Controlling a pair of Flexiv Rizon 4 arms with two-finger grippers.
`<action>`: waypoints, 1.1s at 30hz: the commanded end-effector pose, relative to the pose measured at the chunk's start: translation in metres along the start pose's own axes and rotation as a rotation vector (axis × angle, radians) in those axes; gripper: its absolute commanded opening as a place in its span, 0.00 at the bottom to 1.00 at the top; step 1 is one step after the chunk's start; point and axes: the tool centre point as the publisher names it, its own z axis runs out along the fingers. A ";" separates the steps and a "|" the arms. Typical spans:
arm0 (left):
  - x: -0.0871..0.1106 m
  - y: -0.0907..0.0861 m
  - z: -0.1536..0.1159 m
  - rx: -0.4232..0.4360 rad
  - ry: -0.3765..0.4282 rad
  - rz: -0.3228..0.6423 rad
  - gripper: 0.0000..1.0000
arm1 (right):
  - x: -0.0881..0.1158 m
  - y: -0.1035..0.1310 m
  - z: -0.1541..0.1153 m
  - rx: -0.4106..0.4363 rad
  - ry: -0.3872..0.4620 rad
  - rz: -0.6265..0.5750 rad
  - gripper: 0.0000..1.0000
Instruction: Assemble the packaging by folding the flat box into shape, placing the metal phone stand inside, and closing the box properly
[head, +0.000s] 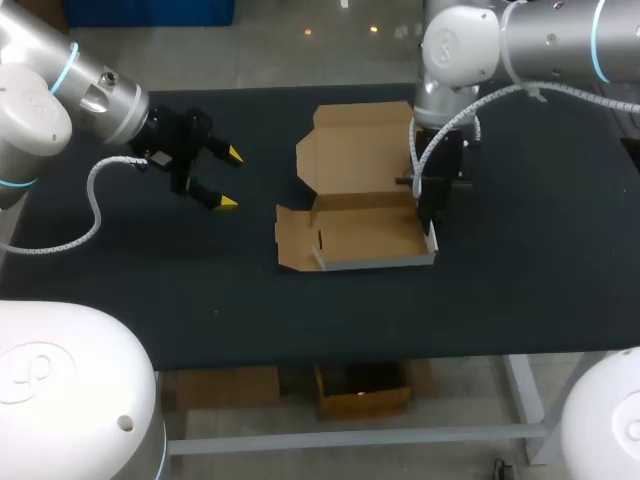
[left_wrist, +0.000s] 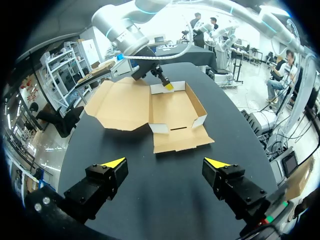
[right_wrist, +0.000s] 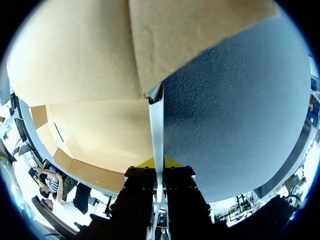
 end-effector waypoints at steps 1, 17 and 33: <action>-0.001 0.000 -0.001 -0.002 0.004 -0.001 1.00 | 0.000 0.002 0.000 0.013 0.000 -0.004 0.00; -0.001 0.000 -0.001 -0.002 0.004 -0.001 1.00 | 0.001 0.004 0.004 -0.030 -0.026 0.003 0.00; -0.001 0.000 -0.001 -0.002 0.004 -0.001 1.00 | 0.001 0.008 0.006 -0.124 -0.062 0.060 0.01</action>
